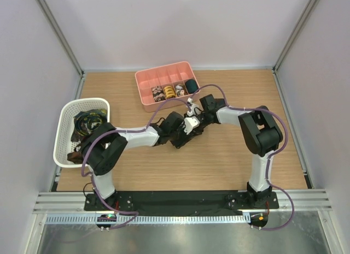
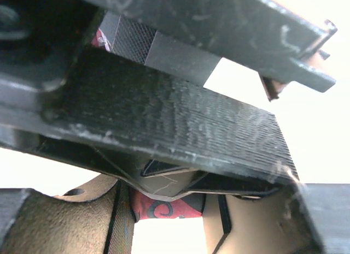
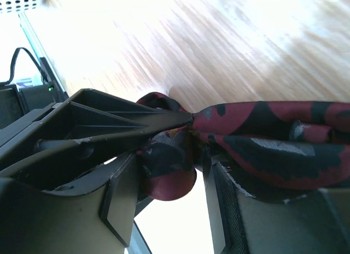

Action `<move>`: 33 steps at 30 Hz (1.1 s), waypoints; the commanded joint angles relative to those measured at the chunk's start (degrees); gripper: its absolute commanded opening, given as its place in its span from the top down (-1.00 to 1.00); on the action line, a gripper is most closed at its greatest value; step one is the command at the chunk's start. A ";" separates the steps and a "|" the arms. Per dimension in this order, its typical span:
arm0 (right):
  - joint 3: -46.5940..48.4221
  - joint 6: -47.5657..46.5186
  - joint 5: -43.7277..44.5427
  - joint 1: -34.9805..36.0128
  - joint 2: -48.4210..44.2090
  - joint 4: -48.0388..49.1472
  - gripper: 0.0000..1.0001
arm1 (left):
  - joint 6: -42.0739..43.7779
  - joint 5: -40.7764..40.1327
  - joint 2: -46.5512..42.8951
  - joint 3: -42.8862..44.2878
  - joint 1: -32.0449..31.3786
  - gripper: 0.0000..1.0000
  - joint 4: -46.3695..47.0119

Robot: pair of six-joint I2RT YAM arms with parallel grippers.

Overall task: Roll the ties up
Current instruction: Roll the tie

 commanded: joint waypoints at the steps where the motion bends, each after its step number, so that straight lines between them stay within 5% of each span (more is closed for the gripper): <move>1: -0.52 1.44 1.37 0.06 -3.12 0.86 -0.10 | -2.64 -2.87 4.23 -0.12 0.58 0.47 -5.07; 17: -6.76 7.77 4.26 -7.50 -14.63 6.05 -0.14 | -3.52 -4.28 6.96 4.09 0.58 0.51 -11.58; 33: -22.13 7.16 30.45 -9.88 -43.89 7.45 -0.11 | -8.44 -2.88 17.67 20.09 0.40 0.45 -34.16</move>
